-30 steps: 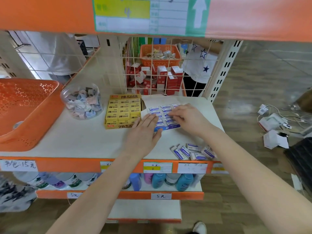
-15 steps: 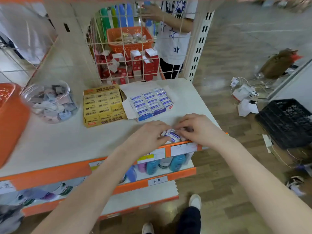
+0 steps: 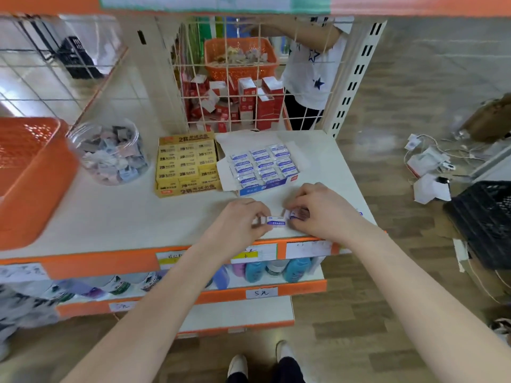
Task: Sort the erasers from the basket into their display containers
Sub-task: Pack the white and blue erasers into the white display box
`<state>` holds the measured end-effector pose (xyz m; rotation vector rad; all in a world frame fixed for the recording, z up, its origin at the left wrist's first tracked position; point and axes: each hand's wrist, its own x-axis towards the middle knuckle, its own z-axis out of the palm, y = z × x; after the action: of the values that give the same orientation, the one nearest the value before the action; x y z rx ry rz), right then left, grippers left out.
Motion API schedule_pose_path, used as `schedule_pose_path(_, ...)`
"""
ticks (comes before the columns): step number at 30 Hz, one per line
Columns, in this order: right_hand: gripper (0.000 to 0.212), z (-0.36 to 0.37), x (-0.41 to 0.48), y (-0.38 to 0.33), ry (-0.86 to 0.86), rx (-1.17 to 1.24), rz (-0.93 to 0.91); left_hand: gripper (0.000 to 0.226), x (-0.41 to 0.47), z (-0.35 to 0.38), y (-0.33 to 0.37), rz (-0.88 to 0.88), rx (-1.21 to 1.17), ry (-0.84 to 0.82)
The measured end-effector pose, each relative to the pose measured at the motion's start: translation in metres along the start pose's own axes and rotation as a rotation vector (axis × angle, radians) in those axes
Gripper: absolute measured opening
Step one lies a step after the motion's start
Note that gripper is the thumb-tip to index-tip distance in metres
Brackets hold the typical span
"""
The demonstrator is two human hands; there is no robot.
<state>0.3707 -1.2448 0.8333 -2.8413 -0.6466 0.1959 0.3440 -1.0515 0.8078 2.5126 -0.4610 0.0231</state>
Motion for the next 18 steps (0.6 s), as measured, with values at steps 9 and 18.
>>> schedule_pose_path(9, 0.022, -0.010, 0.017, 0.003, 0.090, 0.199, -0.082, 0.017, -0.009, 0.007, 0.000, -0.148, -0.089, 0.190)
schedule_pose_path(18, 0.027, -0.031, 0.066, 0.026, 0.269, 0.212, -0.060, 0.019, -0.013, 0.003, 0.006, -0.248, -0.140, 0.299)
